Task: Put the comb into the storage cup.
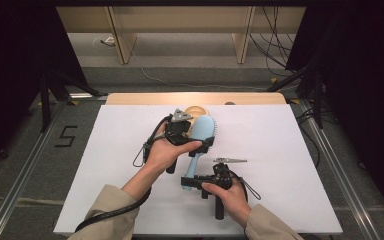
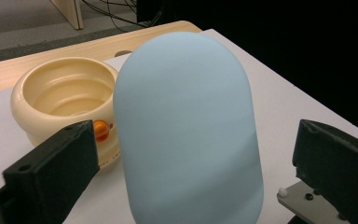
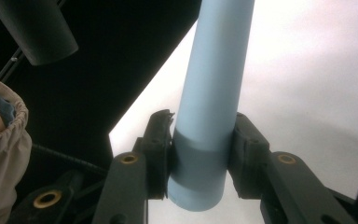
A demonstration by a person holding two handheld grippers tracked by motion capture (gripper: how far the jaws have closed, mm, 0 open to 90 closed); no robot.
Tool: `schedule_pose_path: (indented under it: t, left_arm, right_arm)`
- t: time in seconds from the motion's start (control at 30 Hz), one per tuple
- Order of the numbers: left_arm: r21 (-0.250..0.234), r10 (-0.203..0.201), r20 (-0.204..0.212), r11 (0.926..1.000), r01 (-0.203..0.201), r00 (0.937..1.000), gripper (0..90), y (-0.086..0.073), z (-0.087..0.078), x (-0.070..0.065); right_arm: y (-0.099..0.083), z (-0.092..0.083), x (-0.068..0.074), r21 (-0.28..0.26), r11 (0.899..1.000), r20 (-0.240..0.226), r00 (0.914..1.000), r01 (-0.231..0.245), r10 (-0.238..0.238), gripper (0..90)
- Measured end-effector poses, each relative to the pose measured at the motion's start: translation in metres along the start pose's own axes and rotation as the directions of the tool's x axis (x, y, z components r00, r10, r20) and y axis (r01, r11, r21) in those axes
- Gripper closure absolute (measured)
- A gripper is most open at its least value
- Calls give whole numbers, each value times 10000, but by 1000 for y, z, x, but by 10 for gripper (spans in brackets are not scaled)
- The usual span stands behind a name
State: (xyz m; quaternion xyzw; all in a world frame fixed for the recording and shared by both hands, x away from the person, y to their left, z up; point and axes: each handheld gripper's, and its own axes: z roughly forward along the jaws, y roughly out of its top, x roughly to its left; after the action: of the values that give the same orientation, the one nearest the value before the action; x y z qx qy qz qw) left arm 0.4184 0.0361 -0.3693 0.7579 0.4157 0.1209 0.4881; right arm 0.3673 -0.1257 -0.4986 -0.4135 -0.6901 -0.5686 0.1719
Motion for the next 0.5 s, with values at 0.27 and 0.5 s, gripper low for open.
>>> schedule_pose_path:
  t: [0.27, 0.5]
  left_arm:
    - [44, -14, 18, 10000, 14, 10000, 0, 5, 2, -1]
    - [142, -155, -18, 9998, 156, 9999, 0, 7, 6, 3]
  right_arm:
    - [0, 0, 0, -21, 10000, -11, 10000, -8, 8, 639]
    - [0, 0, 0, -2, 10000, 4, 10000, 13, -13, 639]
